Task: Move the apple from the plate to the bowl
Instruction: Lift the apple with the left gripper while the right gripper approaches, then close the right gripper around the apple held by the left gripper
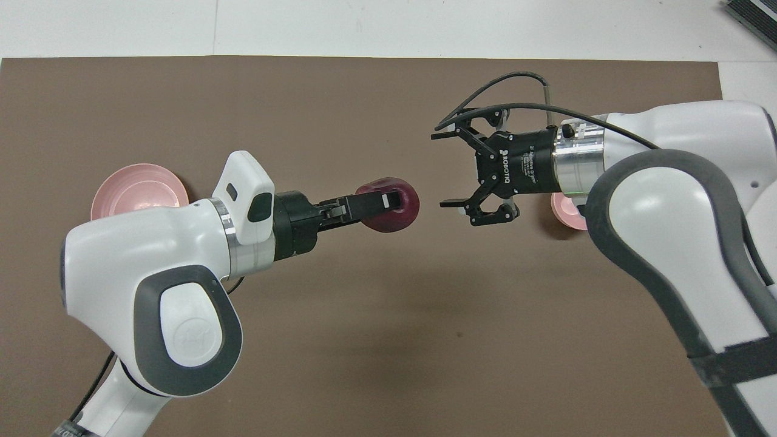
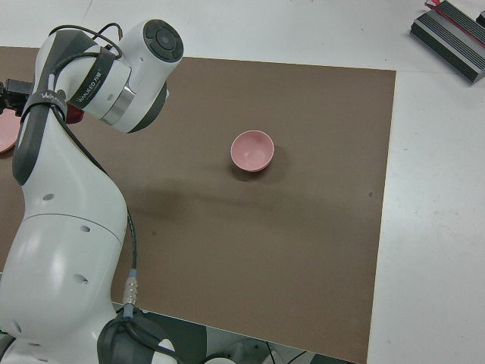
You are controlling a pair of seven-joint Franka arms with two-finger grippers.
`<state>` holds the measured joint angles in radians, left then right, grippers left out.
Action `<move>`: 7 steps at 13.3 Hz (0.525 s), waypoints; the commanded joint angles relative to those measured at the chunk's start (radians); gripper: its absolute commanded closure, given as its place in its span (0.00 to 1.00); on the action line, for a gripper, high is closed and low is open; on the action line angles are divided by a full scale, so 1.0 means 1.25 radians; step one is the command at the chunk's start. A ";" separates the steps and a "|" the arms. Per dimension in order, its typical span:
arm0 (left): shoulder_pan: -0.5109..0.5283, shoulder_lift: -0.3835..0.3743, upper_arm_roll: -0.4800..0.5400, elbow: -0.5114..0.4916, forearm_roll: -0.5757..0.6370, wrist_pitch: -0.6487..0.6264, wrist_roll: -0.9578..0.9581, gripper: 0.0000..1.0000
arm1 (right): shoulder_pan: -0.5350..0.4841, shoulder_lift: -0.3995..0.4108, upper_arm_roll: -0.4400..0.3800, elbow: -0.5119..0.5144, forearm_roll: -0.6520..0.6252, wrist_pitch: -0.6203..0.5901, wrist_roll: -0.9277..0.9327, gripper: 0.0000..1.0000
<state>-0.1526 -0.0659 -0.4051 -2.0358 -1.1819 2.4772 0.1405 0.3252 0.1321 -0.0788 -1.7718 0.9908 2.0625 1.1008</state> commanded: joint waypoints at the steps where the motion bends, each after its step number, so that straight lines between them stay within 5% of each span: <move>1: -0.003 -0.014 -0.010 -0.005 -0.015 0.037 -0.023 1.00 | -0.002 -0.001 0.002 0.007 0.048 -0.049 0.024 0.00; 7: -0.002 -0.009 -0.010 0.000 0.001 0.038 -0.026 1.00 | -0.001 -0.011 0.002 0.000 0.059 -0.141 0.038 0.00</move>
<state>-0.1524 -0.0660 -0.4146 -2.0358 -1.1823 2.5094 0.1226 0.3214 0.1285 -0.0796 -1.7678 1.0416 1.8983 1.1179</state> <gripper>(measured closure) 0.295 0.000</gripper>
